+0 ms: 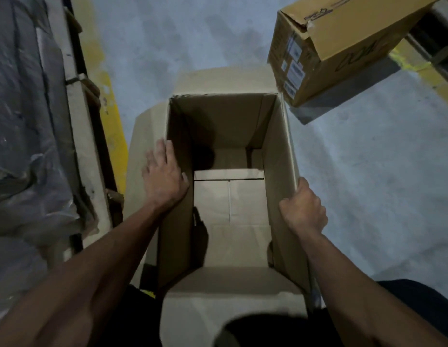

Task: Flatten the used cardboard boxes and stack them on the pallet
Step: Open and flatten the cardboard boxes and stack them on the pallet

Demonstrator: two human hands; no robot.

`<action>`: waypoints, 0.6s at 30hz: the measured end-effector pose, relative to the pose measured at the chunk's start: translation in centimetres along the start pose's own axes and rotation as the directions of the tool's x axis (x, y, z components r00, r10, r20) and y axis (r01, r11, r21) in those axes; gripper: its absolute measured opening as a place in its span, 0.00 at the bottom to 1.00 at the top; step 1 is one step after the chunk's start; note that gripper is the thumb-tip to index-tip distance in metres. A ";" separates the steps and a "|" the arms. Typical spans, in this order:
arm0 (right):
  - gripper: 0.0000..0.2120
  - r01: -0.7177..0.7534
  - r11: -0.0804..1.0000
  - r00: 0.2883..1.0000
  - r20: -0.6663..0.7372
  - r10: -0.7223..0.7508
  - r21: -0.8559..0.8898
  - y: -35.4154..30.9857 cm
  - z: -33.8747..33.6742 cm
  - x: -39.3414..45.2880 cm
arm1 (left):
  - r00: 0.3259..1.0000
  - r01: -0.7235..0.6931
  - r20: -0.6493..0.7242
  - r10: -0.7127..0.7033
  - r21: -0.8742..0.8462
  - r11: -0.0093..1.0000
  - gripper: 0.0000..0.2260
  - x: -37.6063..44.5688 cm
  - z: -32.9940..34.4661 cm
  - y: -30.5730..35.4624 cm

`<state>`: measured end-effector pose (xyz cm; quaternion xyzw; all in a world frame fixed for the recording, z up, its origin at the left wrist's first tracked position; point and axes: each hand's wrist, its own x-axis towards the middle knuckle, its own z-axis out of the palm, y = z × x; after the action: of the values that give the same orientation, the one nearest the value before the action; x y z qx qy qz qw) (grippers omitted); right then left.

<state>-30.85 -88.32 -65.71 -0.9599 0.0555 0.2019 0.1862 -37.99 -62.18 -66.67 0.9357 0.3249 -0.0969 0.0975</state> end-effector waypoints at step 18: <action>0.16 0.055 0.995 0.993 0.104 -0.064 0.086 1.9 -1.7 -3.9 | 0.927 0.375 0.193 -0.321 -0.453 0.809 0.09 -8.1 0.6 -4.1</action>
<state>-34.10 -90.64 -63.31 -0.9405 0.0254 0.2446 0.2347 -46.88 -63.96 -65.75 0.7995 0.4989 -0.0791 0.3251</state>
